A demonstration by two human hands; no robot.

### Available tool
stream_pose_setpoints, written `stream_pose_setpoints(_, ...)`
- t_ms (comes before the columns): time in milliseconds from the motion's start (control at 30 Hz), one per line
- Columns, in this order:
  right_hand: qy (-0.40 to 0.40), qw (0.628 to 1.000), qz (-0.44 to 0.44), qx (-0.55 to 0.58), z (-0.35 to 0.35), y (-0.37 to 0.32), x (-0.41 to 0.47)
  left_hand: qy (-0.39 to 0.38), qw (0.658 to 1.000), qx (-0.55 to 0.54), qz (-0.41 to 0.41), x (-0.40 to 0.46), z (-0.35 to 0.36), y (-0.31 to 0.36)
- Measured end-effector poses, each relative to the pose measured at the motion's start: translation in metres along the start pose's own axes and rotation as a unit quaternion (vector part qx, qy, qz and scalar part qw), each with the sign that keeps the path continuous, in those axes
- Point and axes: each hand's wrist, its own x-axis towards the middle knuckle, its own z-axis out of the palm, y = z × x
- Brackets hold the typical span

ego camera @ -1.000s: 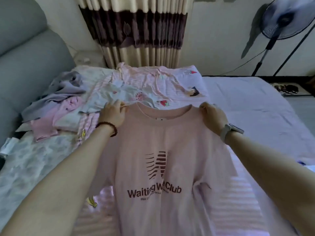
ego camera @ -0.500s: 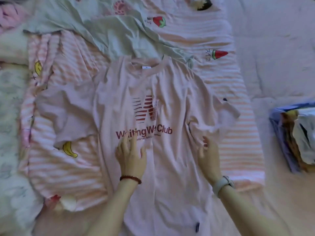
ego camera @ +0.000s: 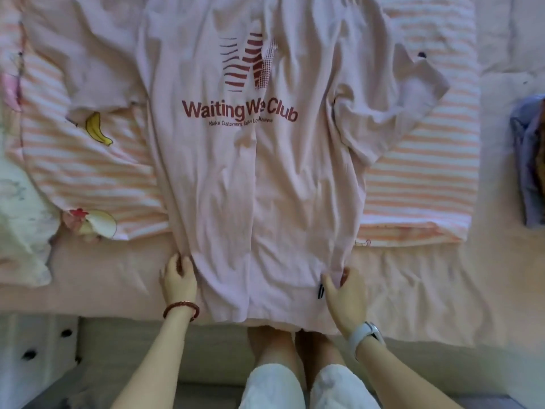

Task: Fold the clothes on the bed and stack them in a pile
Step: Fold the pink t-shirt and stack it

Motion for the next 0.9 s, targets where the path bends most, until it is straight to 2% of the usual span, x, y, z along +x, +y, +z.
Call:
stream_pose_setpoints(133,0.000,0.999,-0.027,-0.024,0.004,0.008,0.000,-0.031,0.999,0.005,-0.012,-0.013,-0.002,-0.020)
stream_pose_setpoints(267,0.010,1.000,-0.029,-0.007,-0.008,0.008,-0.002,0.014,1.000,-0.013,0.019,-0.024,-0.010,-0.024)
stream_pose_setpoints(400,0.064,0.997,-0.027,0.028,-0.027,0.005,-0.014,0.053,0.996,-0.065,0.033,-0.041,-0.028,-0.015)
stream_pose_setpoints(567,0.144,0.988,-0.018,0.055,-0.055,-0.002,-0.008,0.102,0.993,-0.036,0.047,-0.041,-0.059,-0.025)
stream_pose_setpoints(767,0.101,0.993,-0.035,-0.052,-0.068,0.010,-0.004,0.096,0.988,0.125,0.004,-0.021,-0.075,-0.036)
stream_pose_setpoints(900,0.061,0.996,0.005,-0.065,-0.062,0.027,-0.009,0.048,0.991,0.119,-0.032,-0.013,-0.067,-0.036)
